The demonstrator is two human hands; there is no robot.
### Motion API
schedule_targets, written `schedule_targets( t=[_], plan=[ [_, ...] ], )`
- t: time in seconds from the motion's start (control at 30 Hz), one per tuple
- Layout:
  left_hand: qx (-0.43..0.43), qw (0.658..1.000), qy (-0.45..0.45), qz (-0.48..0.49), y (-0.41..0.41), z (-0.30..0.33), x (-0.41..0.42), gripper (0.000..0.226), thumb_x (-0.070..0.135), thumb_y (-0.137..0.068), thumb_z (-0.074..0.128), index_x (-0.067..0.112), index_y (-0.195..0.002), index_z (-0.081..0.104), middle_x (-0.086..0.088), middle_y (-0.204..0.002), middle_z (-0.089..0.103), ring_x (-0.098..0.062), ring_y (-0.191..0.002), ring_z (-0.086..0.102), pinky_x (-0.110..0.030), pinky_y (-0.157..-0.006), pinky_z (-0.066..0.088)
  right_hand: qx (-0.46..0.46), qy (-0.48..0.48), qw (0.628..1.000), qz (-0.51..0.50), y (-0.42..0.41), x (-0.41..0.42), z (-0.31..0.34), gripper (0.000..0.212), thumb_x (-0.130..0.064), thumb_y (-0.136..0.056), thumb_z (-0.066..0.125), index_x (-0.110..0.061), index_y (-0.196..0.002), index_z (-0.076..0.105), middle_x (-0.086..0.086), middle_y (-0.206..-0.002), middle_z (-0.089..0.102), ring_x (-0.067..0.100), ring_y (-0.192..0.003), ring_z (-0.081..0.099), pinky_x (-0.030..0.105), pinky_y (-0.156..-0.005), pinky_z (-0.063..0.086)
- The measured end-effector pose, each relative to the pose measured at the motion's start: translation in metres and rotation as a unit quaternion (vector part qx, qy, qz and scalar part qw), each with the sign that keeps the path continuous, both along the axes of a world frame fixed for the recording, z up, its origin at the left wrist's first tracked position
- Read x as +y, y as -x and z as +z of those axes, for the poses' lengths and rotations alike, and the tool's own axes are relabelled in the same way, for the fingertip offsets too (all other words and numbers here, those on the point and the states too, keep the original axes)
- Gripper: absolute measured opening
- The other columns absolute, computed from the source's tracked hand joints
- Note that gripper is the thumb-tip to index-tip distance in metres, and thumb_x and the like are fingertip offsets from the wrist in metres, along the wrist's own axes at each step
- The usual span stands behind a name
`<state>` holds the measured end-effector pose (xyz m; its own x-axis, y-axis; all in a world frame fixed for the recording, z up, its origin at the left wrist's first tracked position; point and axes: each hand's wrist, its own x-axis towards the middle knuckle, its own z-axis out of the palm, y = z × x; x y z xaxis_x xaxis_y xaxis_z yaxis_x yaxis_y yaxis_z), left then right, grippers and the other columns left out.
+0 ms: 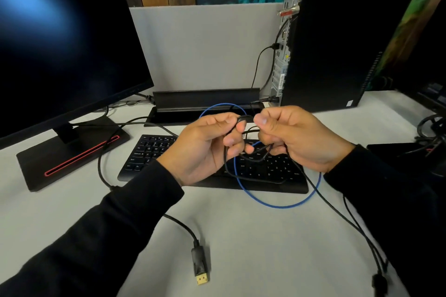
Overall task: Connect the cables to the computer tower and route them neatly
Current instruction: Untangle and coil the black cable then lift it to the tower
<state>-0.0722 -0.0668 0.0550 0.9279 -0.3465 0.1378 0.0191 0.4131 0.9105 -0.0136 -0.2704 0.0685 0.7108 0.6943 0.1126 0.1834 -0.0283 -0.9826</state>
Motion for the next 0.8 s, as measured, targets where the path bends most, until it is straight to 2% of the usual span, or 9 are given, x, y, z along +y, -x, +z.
schedule_targets(
  t=[0.1, 0.17, 0.27, 0.37, 0.47, 0.57, 0.67, 0.73, 0.8],
  plan=[
    [0.002, 1.0, -0.008, 0.015, 0.0, 0.0, 0.0, 0.027, 0.013, -0.104, 0.045, 0.003, -0.094, 0.068, -0.002, -0.063, 0.044, -0.017, -0.057, 0.046, -0.037, -0.081, 0.055, -0.073, 0.048, 0.996, -0.012, -0.003, -0.003, -0.002, 0.035, -0.044, -0.098, 0.054, -0.023, -0.07, 0.057, -0.004, -0.061, 0.04, 0.012, -0.057, 0.034, 0.027, -0.057, 0.031],
    [0.002, 1.0, -0.003, 0.01, 0.001, 0.0, 0.001, 0.024, 0.015, -0.102, 0.049, 0.002, -0.097, 0.068, -0.002, -0.064, 0.045, -0.016, -0.057, 0.048, -0.037, -0.08, 0.056, -0.111, 0.052, 0.992, -0.018, -0.003, -0.003, -0.001, 0.041, -0.045, -0.101, 0.05, -0.018, -0.07, 0.055, -0.002, -0.06, 0.045, 0.016, -0.062, 0.044, 0.029, -0.068, 0.041],
    [-0.009, 1.0, 0.011, -0.013, 0.003, 0.001, 0.003, 0.02, 0.018, -0.098, 0.053, 0.002, -0.096, 0.066, -0.002, -0.064, 0.051, -0.019, -0.065, 0.059, -0.037, -0.086, 0.057, -0.029, -0.054, 0.998, 0.011, 0.0, 0.001, 0.003, 0.038, -0.04, -0.098, 0.056, -0.014, -0.07, 0.055, -0.001, -0.058, 0.042, 0.019, -0.07, 0.057, 0.033, -0.081, 0.052],
    [-0.011, 1.0, 0.008, -0.008, 0.005, 0.007, 0.003, 0.024, 0.02, -0.097, 0.053, 0.005, -0.083, 0.065, -0.004, -0.056, 0.053, -0.023, -0.069, 0.068, -0.036, -0.086, 0.058, 0.059, -0.136, 0.988, 0.035, 0.002, 0.001, 0.007, 0.021, -0.025, -0.093, 0.061, -0.012, -0.077, 0.056, -0.004, -0.057, 0.04, 0.015, -0.06, 0.049, 0.031, -0.071, 0.055],
    [-0.003, 0.997, -0.056, 0.044, 0.002, 0.009, 0.003, 0.035, 0.024, -0.1, 0.051, 0.008, -0.074, 0.066, -0.005, -0.05, 0.05, -0.023, -0.066, 0.068, -0.041, -0.095, 0.056, 0.048, -0.136, 0.989, 0.036, -0.002, -0.001, 0.006, 0.009, -0.012, -0.093, 0.06, -0.009, -0.089, 0.052, -0.006, -0.06, 0.049, 0.013, -0.059, 0.046, 0.026, -0.064, 0.051],
    [-0.002, 0.993, -0.113, 0.04, 0.0, 0.007, 0.006, 0.031, 0.027, -0.101, 0.053, 0.007, -0.083, 0.069, -0.006, -0.051, 0.052, -0.025, -0.076, 0.072, -0.047, -0.106, 0.048, 0.021, -0.114, 0.993, 0.027, -0.006, -0.003, 0.004, 0.015, -0.016, -0.091, 0.063, -0.012, -0.093, 0.049, -0.002, -0.064, 0.048, 0.015, -0.06, 0.044, 0.03, -0.061, 0.051],
    [0.003, 0.994, -0.109, 0.029, 0.0, 0.008, 0.01, 0.029, 0.026, -0.101, 0.051, 0.006, -0.094, 0.072, -0.004, -0.051, 0.047, -0.024, -0.078, 0.071, -0.037, -0.096, 0.054, -0.036, -0.099, 0.994, 0.018, -0.008, -0.002, 0.003, 0.017, -0.017, -0.09, 0.066, -0.012, -0.094, 0.05, 0.004, -0.069, 0.049, 0.017, -0.064, 0.049, 0.035, -0.065, 0.055],
    [-0.003, 0.997, -0.076, 0.024, 0.001, 0.01, 0.007, 0.028, 0.022, -0.104, 0.047, 0.005, -0.091, 0.066, -0.001, -0.052, 0.043, -0.024, -0.079, 0.069, -0.03, -0.087, 0.055, -0.059, -0.115, 0.992, 0.009, -0.009, -0.002, 0.004, 0.016, -0.013, -0.09, 0.067, -0.011, -0.094, 0.051, 0.007, -0.074, 0.051, 0.018, -0.067, 0.053, 0.038, -0.067, 0.059],
    [-0.006, 1.0, -0.02, 0.023, 0.002, 0.012, 0.001, 0.027, 0.018, -0.105, 0.044, 0.007, -0.084, 0.058, -0.001, -0.055, 0.045, -0.025, -0.087, 0.071, -0.03, -0.085, 0.055, -0.037, -0.148, 0.988, 0.005, -0.01, -0.003, 0.004, 0.015, -0.011, -0.089, 0.066, -0.009, -0.095, 0.053, 0.01, -0.076, 0.054, 0.02, -0.07, 0.056, 0.041, -0.067, 0.062]
  ],
)
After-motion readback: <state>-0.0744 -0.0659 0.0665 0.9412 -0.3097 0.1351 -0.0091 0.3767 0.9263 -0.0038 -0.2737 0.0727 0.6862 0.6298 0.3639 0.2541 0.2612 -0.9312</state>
